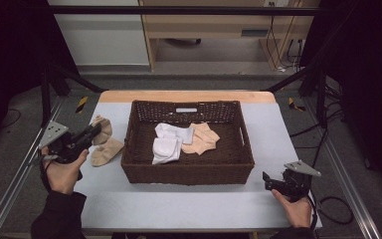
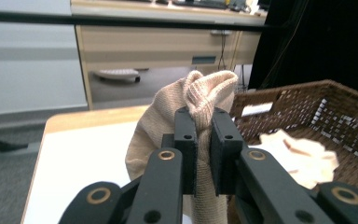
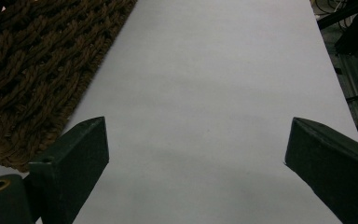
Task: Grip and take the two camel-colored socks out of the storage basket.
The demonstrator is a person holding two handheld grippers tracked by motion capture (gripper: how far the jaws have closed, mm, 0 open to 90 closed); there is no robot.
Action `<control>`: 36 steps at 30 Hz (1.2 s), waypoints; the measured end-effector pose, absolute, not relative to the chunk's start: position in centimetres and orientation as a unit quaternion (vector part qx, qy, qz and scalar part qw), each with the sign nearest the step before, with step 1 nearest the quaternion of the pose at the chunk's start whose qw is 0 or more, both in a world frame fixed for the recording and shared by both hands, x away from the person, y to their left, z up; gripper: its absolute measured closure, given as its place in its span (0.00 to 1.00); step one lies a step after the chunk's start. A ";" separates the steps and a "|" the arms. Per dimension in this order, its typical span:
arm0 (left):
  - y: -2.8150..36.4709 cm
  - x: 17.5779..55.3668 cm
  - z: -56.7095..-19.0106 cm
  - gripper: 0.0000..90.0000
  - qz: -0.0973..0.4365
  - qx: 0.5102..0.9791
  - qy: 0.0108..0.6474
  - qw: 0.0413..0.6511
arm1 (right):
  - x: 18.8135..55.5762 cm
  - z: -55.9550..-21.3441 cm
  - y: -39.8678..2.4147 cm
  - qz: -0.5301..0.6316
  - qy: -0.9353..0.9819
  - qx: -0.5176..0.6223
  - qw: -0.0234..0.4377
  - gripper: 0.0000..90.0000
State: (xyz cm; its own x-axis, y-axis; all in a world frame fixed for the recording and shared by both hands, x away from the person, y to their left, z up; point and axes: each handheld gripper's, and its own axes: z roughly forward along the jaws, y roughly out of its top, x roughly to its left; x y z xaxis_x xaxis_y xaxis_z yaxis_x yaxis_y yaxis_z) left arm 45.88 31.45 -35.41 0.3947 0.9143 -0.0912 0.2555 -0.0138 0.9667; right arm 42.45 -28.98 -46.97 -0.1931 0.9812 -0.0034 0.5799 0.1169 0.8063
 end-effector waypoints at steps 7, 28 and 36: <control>32.2 46.1 -37.7 0.91 0.297 0.657 0.478 0.502 | 42.4 -46.9 -29.0 0.349 0.689 0.567 0.288 0.07; 32.1 46.3 -44.0 0.89 0.251 0.718 0.505 0.408 | 42.3 -46.9 -29.0 0.351 0.689 0.566 0.285 0.07; 32.1 46.0 -45.0 0.81 0.242 0.729 0.508 0.390 | 42.2 -46.9 -29.0 0.350 0.689 0.567 0.284 0.07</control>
State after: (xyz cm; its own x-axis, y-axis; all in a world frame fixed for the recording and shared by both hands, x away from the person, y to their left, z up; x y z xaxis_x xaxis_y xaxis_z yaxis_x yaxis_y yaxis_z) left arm 45.97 32.06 -45.05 0.3676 0.9290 -0.0440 0.5519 -0.1798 0.8143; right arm 42.23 -28.96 -46.92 -0.1953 0.9807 0.0062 0.5827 0.1109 0.8051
